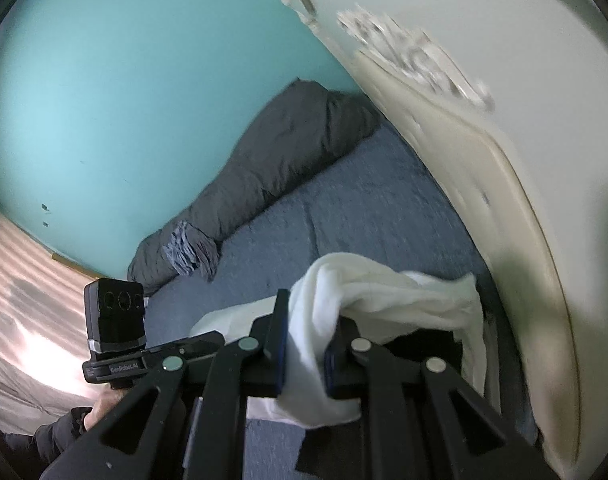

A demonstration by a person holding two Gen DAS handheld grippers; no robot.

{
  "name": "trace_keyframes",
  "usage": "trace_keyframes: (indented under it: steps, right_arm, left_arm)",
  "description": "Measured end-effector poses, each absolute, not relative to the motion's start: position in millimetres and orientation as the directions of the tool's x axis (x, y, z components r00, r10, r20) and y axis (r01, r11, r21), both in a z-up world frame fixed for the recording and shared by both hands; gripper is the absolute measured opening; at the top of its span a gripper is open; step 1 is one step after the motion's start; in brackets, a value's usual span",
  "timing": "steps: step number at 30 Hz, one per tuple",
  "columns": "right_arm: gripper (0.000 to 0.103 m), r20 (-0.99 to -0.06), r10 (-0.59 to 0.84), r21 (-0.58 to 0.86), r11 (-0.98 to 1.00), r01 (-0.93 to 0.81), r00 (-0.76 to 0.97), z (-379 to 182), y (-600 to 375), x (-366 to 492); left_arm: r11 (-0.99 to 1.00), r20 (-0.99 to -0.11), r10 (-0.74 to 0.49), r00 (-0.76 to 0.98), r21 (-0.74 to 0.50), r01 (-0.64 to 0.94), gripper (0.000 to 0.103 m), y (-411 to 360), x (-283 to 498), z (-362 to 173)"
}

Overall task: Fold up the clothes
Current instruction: 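Carry the lifted shirt with both tools toward the stack of folded clothes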

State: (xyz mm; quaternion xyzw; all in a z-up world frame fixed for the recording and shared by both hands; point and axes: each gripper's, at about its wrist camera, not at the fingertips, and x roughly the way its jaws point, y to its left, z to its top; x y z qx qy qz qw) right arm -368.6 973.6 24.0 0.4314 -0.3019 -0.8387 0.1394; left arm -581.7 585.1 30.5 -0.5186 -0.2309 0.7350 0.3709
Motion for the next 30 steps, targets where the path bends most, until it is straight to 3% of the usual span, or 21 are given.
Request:
trace_keyframes:
  steps: [17,30]
  right_arm:
    - [0.013,-0.676,-0.492,0.677,-0.709,-0.198,-0.549,-62.5,982.3,-247.4]
    - [0.013,-0.694,-0.475,0.672,-0.697,-0.251,-0.541,-104.5,983.5,-218.8]
  left_arm:
    - [-0.656,-0.662,0.742,-0.101,-0.689,-0.308,0.032,593.1,-503.6,-21.6]
    - [-0.687,-0.698,0.714,-0.052,-0.686,-0.241,0.036,585.0,-481.4,-62.9]
